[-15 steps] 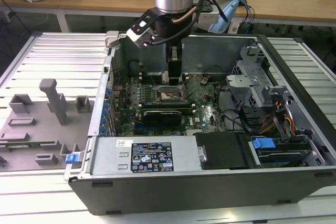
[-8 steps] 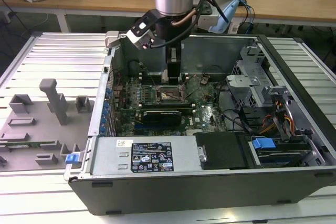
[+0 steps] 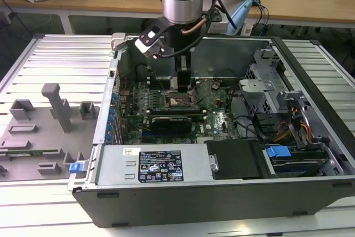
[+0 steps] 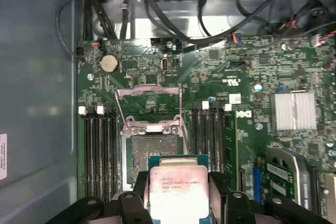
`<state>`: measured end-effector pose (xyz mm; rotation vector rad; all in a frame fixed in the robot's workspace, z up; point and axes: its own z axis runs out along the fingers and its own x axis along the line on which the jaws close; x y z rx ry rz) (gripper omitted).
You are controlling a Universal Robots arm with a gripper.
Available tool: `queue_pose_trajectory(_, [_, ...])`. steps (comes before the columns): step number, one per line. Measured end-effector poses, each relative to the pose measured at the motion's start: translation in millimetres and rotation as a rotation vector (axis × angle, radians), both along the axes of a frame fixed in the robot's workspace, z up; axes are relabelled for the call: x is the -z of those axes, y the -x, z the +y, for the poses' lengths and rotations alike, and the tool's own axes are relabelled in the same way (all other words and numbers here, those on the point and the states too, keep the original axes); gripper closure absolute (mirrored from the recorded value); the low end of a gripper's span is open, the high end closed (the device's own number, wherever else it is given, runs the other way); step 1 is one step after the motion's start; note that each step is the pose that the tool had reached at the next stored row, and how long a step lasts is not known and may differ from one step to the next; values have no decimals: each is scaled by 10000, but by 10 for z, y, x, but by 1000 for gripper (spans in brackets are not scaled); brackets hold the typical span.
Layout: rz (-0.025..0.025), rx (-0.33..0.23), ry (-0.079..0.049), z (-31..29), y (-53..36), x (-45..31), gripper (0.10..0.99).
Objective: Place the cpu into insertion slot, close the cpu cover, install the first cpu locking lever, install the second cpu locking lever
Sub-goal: 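Place the cpu into insertion slot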
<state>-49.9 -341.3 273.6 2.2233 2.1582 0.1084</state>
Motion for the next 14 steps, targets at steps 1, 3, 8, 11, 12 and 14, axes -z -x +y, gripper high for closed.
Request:
queue_pose_trajectory(1, [0, -1, -1, 12, 0, 17, 545])
queue_pose_trajectory(3, [12, 0, -1, 45, -7, 77, 545])
queue_pose_trajectory(8, [73, 0, 3, 73, -54, 196, 545])
queue_pose_trajectory(11, [111, 1, 15, 88, -67, 295, 545])
queue_pose_trajectory(12, [120, 0, 27, 92, -70, 313, 545])
queue_pose_trajectory(14, [139, -1, 47, 99, -75, 348, 545])
